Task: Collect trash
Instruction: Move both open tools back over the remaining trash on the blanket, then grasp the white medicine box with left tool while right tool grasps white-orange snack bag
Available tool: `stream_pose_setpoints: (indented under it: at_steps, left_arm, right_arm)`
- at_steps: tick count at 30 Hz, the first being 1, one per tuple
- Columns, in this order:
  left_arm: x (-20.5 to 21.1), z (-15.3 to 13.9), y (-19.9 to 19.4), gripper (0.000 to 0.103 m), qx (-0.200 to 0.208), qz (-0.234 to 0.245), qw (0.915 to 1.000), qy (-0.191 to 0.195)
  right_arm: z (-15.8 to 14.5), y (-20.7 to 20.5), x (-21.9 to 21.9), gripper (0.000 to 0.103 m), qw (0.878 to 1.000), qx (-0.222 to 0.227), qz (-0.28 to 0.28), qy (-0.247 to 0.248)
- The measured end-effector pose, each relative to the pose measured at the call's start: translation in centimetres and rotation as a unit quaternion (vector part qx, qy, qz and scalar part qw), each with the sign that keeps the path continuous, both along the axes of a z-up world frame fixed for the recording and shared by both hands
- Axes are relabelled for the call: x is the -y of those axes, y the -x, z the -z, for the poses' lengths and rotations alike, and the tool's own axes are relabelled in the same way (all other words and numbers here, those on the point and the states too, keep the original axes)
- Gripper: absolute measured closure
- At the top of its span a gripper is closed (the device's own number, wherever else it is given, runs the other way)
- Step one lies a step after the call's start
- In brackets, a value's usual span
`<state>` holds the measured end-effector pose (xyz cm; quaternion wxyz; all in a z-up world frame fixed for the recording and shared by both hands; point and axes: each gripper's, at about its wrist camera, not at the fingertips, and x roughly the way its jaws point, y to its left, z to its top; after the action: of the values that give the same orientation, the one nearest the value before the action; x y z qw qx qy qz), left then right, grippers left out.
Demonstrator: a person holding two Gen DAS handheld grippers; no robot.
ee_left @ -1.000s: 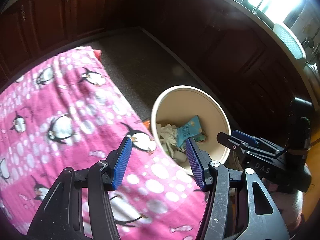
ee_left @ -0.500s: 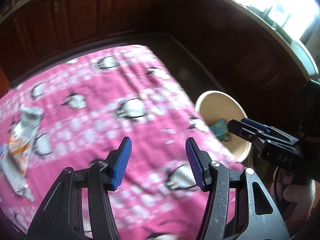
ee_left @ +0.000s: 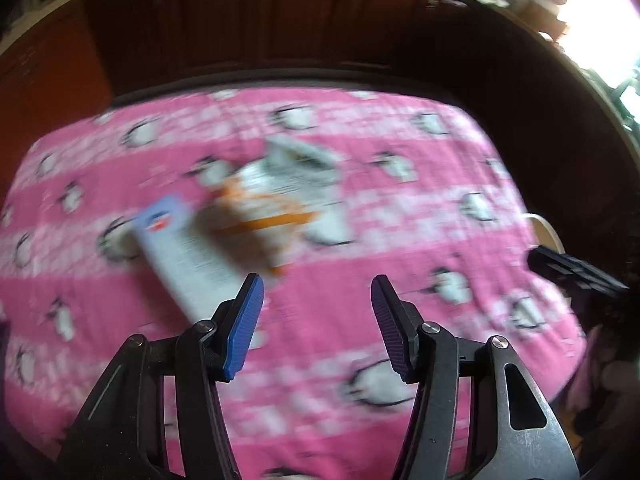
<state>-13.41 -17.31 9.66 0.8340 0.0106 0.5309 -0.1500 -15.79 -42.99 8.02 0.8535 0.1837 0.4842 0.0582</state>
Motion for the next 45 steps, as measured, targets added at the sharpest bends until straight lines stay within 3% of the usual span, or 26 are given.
stream_pose_setpoints:
  at_steps: [3, 7, 14, 22, 25, 28, 37, 45]
  left_arm:
    - [-2.4, 1.6, -1.3, 0.048, -0.020, -0.032, 0.9993, 0.004]
    - [-3.2, 2.9, -2.7, 0.048, -0.013, -0.058, 0.9982, 0.001]
    - [-4.1, 3.9, -3.5, 0.048, -0.006, -0.061, 0.9956, -0.071]
    - [-9.9, 3.8, -4.0, 0.048, -0.024, -0.103, 0.9926, -0.059]
    - [-10.9, 3.2, -3.8, 0.048, -0.033, -0.103, 0.9942, 0.007]
    - [-10.4, 3.0, -3.7, 0.048, -0.031, -0.098, 0.9941, 0.035]
    - [-6.2, 4.8, -5.7, 0.048, -0.038, -0.095, 0.9947, -0.008]
    - [-8.7, 5.4, -7.0, 0.046, -0.052, -0.104, 0.9925, -0.038]
  right_arm:
    - [0.4, -0.7, -1.5, 0.045, 1.000, -0.004, -0.014, -0.002]
    - [0.6, -1.3, -3.2, 0.045, 0.999, -0.010, -0.031, -0.003]
    - [0.4, -2.6, -5.6, 0.043, 0.999, -0.011, -0.048, -0.021]
    - [2.7, -6.6, -9.9, 0.042, 0.993, -0.037, -0.061, -0.098]
    - [3.3, -7.8, -11.0, 0.039, 0.990, -0.046, -0.056, -0.118]
    - [3.6, -9.0, -11.5, 0.039, 0.989, -0.048, -0.042, -0.131]
    - [4.0, -9.6, -10.5, 0.037, 0.989, -0.055, -0.023, -0.133]
    - [4.8, -10.4, -11.3, 0.036, 0.986, -0.058, -0.027, -0.151]
